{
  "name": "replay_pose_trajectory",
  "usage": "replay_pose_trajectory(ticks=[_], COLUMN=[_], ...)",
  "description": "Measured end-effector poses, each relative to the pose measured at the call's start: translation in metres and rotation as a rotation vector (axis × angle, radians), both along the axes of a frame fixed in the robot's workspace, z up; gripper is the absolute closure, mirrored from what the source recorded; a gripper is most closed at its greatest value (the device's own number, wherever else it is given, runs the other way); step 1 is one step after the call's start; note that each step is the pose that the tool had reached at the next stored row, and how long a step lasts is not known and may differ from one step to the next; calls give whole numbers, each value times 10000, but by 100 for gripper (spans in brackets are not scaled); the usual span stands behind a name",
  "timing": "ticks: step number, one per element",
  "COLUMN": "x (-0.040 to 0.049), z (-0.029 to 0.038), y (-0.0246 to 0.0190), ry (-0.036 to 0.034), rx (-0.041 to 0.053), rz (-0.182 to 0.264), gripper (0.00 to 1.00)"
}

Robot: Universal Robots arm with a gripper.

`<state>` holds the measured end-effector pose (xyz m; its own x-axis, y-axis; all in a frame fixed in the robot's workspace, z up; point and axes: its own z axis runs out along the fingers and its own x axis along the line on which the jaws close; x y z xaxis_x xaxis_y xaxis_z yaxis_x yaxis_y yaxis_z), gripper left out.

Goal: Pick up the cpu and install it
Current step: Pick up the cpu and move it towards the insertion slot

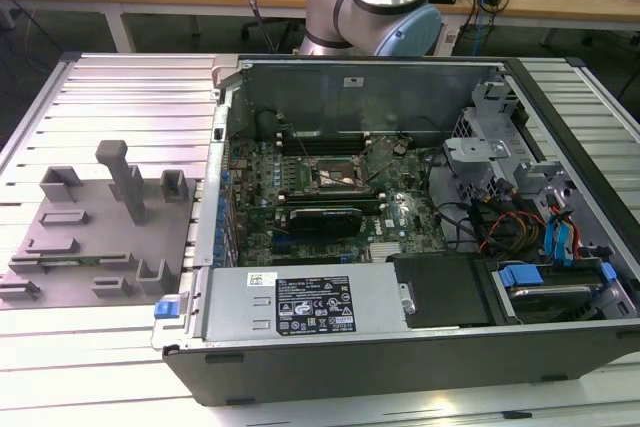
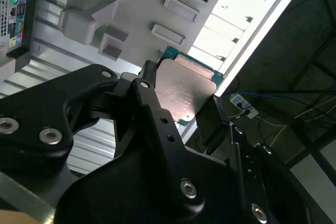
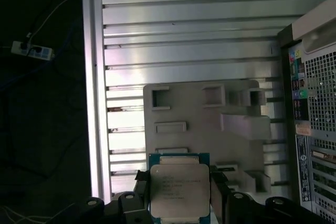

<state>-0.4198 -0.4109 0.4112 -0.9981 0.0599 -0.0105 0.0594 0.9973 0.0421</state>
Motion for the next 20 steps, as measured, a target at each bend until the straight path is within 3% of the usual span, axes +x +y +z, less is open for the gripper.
replay_pose_trajectory(ticks=[8,20], x=[11,273], z=[7,6], y=[1,-4], ry=[3,1], rx=[-2,0], rz=[0,0], gripper=[45,45])
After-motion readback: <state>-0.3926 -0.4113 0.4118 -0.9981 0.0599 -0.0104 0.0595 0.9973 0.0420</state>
